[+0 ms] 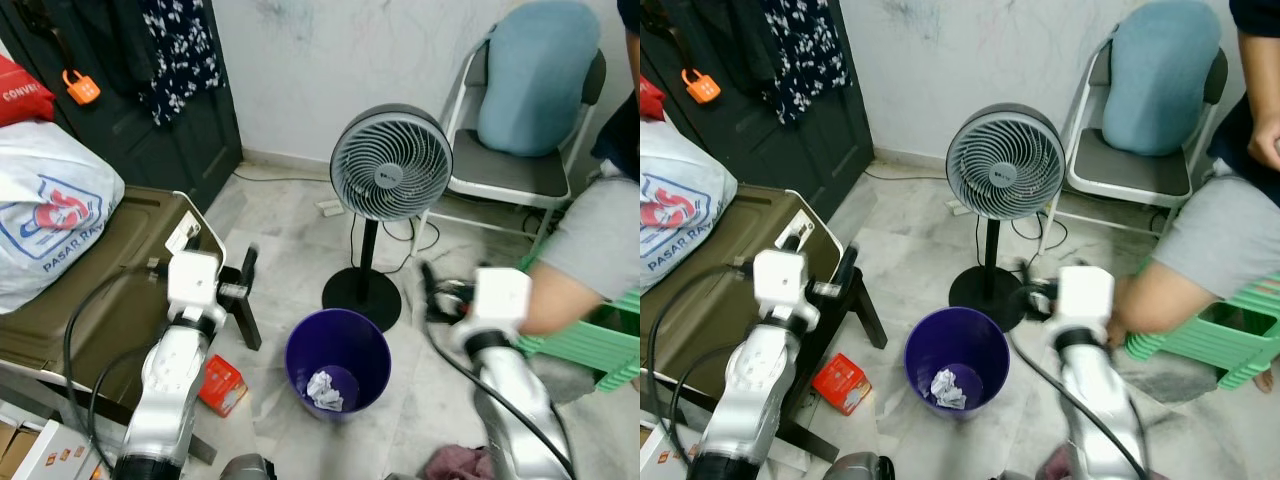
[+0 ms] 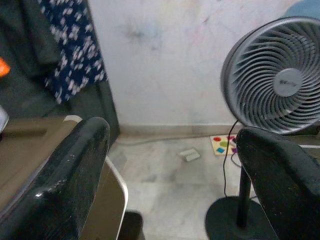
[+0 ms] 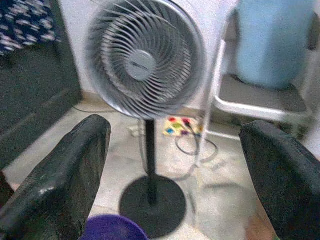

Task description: Clean up the room

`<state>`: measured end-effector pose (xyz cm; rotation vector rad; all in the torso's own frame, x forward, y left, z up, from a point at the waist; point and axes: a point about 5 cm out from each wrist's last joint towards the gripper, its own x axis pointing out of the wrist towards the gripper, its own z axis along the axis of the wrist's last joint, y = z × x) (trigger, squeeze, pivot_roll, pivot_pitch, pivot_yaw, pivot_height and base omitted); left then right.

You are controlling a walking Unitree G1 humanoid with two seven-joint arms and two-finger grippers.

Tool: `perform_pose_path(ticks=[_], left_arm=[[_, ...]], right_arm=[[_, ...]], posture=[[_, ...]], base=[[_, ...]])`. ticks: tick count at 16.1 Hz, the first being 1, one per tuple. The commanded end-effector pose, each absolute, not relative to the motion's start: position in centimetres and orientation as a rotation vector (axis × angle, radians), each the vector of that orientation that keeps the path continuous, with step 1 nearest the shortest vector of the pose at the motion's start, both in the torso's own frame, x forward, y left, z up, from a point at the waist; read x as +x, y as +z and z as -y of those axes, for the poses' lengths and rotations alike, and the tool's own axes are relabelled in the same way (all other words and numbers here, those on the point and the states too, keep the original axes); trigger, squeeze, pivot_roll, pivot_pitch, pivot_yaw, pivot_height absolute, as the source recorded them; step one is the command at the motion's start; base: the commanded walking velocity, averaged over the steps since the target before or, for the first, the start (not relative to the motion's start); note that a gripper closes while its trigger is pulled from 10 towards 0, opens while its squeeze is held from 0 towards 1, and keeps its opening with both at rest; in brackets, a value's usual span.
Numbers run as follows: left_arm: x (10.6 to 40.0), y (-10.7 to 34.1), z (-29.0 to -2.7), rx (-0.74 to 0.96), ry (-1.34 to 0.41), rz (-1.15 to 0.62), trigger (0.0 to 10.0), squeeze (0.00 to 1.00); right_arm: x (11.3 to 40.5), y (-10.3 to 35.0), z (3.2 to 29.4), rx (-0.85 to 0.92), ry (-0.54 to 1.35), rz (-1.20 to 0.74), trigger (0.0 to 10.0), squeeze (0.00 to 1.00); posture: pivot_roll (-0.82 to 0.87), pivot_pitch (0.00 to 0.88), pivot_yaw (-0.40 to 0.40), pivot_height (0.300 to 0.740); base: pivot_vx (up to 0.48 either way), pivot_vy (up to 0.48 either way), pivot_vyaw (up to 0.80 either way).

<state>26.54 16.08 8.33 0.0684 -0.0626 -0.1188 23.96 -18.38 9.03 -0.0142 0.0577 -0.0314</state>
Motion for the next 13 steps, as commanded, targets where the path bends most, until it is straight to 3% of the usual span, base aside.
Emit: perform_pose_path(ticks=[1, 2, 3, 4, 8, 13], left_arm=[[26.8, 8.5, -16.6, 0.042, -0.089, 0.053, 10.0, 0.00], [27.0, 8.4, -16.0, 0.046, -0.117, 0.045, 10.0, 0.00], [27.1, 8.5, -15.7, 0.047, -0.133, 0.047, 10.0, 0.00], [27.3, 8.7, -15.0, 0.049, -0.169, 0.054, 10.0, 0.00], [27.0, 8.3, -15.6, 0.061, -0.134, 0.036, 10.0, 0.00], [27.6, 8.5, -14.0, -0.008, -0.237, 0.003, 10.0, 0.00]], right_arm=[[23.7, 9.5, 18.7, 0.003, -0.053, -0.046, 10.0, 0.87], [23.2, 9.5, 18.6, 0.003, -0.050, -0.043, 10.0, 0.65], [23.0, 9.6, 18.6, -0.001, -0.052, -0.041, 10.0, 0.55], [22.5, 9.6, 18.3, -0.005, -0.051, -0.041, 10.0, 0.00], [23.2, 10.0, 16.4, 0.010, -0.009, -0.019, 10.0, 0.00], [25.1, 10.0, 15.5, -0.015, 0.056, -0.022, 10.0, 0.00]], posture=[[-0.05, 0.000, 0.051, 0.740], [-0.06, 0.000, 0.060, 0.740], [-0.08, 0.000, 0.080, 0.740], [-0.10, 0.000, 0.108, 0.740], [-0.09, 0.000, 0.102, 0.740], [-0.07, 0.000, 0.075, 0.740]], base=[[0.000, 0.000, 0.00], [0.000, 0.000, 0.00], [0.000, 0.000, 0.00], [0.000, 0.000, 0.00], [0.000, 0.000, 0.00], [0.000, 0.000, 0.13]])
